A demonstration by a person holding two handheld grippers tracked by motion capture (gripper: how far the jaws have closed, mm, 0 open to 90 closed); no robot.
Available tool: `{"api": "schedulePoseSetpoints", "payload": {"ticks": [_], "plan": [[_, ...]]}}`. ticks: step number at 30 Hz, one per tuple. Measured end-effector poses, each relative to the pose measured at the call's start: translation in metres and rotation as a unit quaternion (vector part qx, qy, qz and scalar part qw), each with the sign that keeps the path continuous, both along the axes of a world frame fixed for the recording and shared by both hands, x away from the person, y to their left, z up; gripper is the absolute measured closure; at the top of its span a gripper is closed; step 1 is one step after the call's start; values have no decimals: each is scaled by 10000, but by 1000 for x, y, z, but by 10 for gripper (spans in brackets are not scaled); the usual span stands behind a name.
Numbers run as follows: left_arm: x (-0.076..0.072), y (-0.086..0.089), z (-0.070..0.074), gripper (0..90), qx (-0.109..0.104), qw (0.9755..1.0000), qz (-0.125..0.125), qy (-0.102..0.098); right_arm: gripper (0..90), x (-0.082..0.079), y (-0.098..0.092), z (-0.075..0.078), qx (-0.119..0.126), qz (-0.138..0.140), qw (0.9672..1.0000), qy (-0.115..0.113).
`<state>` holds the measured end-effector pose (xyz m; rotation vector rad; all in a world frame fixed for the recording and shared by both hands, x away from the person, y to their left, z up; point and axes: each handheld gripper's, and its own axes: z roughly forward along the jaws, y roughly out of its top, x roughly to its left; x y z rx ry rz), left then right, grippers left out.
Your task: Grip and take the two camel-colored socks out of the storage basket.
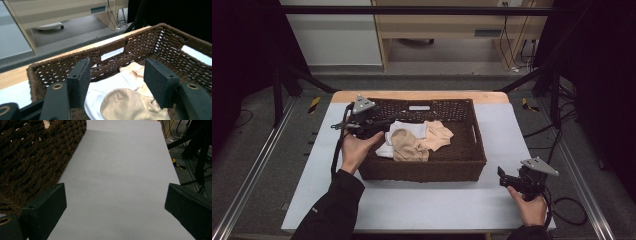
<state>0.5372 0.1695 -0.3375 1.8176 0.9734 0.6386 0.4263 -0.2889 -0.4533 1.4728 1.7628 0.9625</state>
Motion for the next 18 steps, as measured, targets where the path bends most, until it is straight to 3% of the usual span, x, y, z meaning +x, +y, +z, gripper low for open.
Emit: {"api": "schedulePoseSetpoints", "payload": {"ticks": [7,11,18], "plan": [[16,-18,-18,406,49,9999,-60,114,44,1,0,-1,-5,-3,10000,2],[23,-28,-31,416,292,9992,-48,262,46,1,0,-1,-13,-13,10000,2],[28,-36,-51,424,364,9982,-79,465,47,2,0,-1,-35,-2,10000,13]]}}
